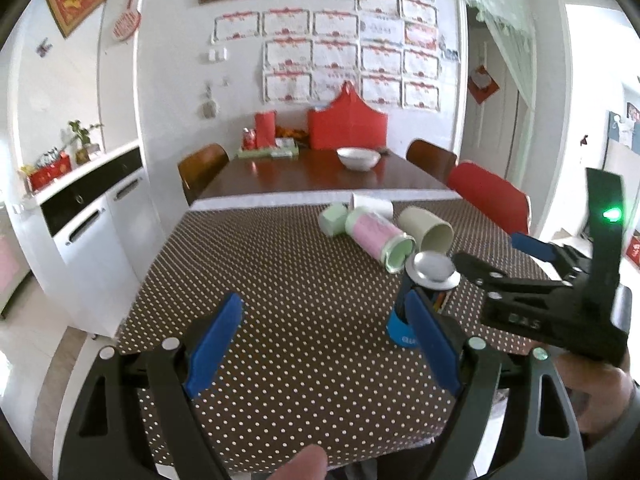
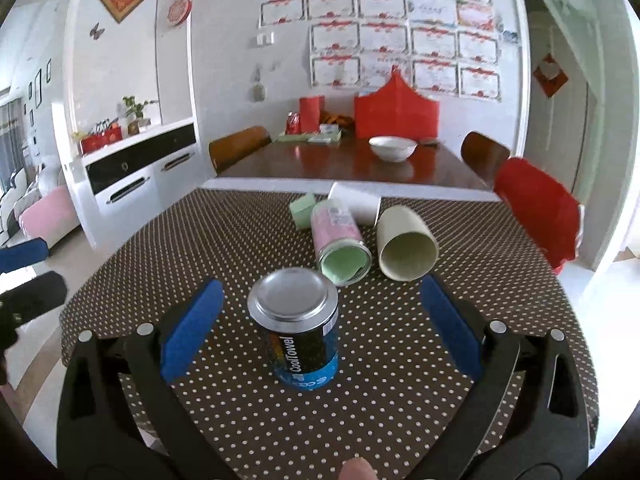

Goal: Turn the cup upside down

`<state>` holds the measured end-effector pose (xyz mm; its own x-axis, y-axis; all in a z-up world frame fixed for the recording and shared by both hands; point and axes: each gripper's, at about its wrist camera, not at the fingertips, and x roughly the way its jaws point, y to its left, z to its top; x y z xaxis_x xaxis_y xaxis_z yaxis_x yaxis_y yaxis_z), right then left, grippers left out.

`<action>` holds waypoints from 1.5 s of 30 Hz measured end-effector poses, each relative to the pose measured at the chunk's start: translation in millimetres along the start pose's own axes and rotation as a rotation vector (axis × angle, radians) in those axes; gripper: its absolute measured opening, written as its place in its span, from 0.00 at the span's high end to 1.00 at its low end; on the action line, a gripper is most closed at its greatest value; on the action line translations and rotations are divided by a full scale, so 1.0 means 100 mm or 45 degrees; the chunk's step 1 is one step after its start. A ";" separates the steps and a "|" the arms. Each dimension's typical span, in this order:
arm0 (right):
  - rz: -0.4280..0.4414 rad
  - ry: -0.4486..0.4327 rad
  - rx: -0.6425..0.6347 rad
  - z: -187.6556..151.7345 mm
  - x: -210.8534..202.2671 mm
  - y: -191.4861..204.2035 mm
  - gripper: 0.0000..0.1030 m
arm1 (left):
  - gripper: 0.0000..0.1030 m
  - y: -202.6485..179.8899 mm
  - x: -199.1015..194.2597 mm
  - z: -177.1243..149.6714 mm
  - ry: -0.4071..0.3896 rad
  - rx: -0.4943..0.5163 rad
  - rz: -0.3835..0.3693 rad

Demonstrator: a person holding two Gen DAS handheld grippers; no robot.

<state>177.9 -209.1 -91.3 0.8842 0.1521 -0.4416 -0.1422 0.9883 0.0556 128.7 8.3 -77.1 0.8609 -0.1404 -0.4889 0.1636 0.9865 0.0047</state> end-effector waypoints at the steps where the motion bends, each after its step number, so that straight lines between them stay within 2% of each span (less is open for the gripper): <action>1: -0.007 -0.013 0.002 0.02 -0.07 0.01 0.06 | 0.20 -0.01 -0.04 0.00 -0.019 -0.001 0.013; 6: -0.027 -0.084 0.028 0.09 -0.51 0.10 0.06 | 0.20 -0.01 -0.28 0.02 -0.103 -0.022 0.076; 13: -0.056 -0.150 0.082 0.07 -1.00 0.16 0.06 | 0.19 -0.02 -0.58 0.02 -0.172 -0.028 0.118; 23: -0.163 -0.234 0.096 -0.03 -1.58 0.33 0.06 | 0.19 -0.11 -1.04 -0.06 -0.278 -0.025 0.170; 33: -0.163 -0.261 0.094 -0.12 -1.71 0.47 0.06 | 0.19 -0.04 -1.39 -0.14 -0.346 -0.072 0.184; 45: -0.160 -0.252 0.089 -0.14 -1.71 0.50 0.06 | 0.18 0.00 -1.46 -0.18 -0.350 -0.077 0.190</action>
<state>13.4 -185.8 -25.5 0.9639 0.0211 -0.2653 -0.0008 0.9971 0.0761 -5.8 30.6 -21.5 0.9726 -0.0030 -0.2324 0.0038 1.0000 0.0029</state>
